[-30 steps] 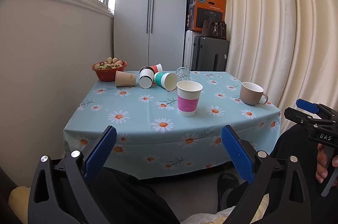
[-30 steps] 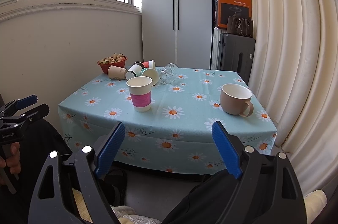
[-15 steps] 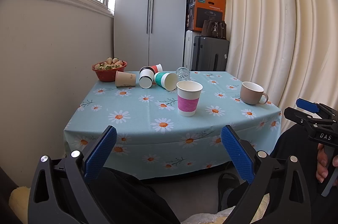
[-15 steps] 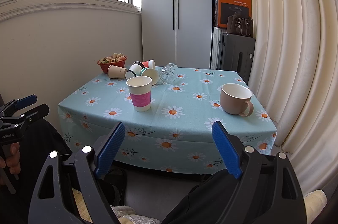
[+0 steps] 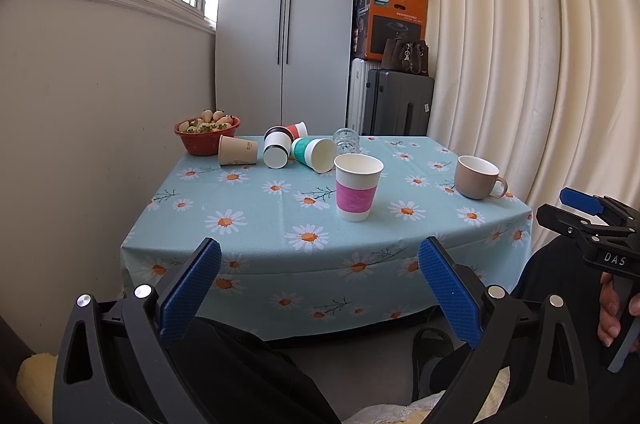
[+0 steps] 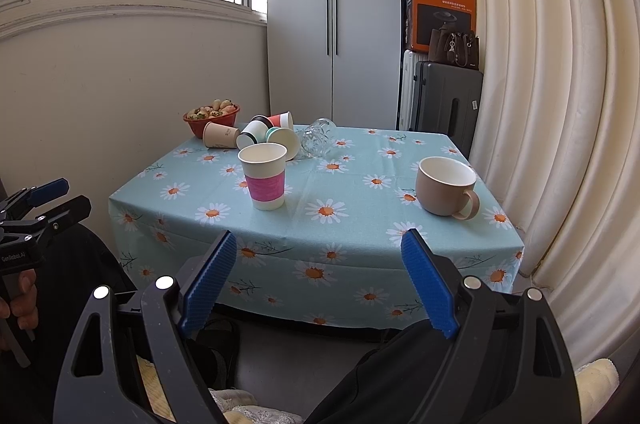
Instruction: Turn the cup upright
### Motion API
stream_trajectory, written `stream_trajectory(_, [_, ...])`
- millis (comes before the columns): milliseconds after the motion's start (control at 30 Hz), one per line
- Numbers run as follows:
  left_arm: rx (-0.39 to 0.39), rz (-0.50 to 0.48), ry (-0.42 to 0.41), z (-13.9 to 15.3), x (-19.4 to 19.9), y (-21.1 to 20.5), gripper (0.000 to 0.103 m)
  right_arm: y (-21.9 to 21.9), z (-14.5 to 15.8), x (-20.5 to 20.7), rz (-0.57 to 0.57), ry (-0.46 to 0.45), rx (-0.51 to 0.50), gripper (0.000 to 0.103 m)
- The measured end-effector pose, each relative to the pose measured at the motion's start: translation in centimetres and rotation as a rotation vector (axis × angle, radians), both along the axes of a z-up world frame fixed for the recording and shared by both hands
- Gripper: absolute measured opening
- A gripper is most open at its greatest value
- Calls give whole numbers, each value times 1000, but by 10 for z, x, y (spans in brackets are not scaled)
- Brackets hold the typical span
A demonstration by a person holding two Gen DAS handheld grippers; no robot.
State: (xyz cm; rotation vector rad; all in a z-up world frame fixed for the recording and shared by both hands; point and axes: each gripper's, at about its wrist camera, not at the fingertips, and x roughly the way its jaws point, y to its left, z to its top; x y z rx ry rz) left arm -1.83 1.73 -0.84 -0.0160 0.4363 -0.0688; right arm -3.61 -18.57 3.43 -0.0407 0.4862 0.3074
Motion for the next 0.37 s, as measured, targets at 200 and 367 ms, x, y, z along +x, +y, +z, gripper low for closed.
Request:
stream_trajectory(200, [-7,-10,3,1,0,-1,96,1,1,0,1,0,-1,84])
stream_trajectory(367, [-4,-7,-4,2,0,-3,96,1,1,0,0,0,-1,84])
